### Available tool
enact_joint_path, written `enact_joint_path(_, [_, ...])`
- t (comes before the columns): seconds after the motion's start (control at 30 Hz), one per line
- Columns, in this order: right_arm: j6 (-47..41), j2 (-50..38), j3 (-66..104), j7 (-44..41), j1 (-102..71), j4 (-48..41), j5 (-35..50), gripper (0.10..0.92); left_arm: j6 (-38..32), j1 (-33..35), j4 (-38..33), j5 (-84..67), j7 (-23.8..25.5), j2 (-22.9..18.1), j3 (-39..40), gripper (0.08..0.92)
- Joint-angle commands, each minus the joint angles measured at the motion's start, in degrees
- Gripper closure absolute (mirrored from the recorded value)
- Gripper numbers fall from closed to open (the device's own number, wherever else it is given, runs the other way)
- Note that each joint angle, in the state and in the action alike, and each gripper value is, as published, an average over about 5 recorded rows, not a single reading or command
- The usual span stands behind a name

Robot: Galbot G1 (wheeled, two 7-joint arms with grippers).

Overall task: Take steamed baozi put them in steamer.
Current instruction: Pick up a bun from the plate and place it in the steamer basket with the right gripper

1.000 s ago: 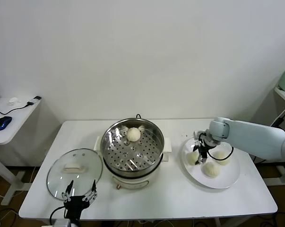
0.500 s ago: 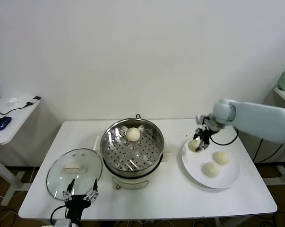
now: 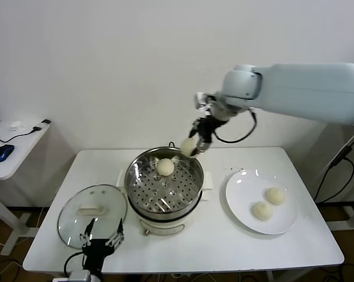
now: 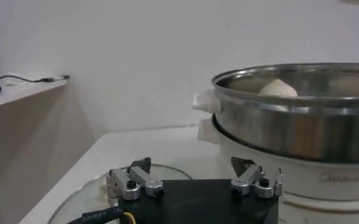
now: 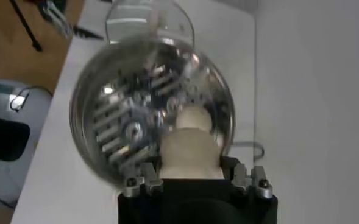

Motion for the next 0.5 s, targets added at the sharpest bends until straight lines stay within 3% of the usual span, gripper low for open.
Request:
enact_joint_path(0.03, [-4.9, 14.2, 2.6, 7.1, -4.7, -0.5, 7.2, 0.372, 0.1, 0.0, -0.2, 0.1, 0.0, 0.1, 0.1, 0.177])
enact_joint_path(0.5, [-6.3, 21.9, 0.2, 9.5, -19.9, -16.0, -2.4, 0.364, 0.0, -0.4, 0.9, -0.1, -0.2, 0.0, 0.0, 0.177])
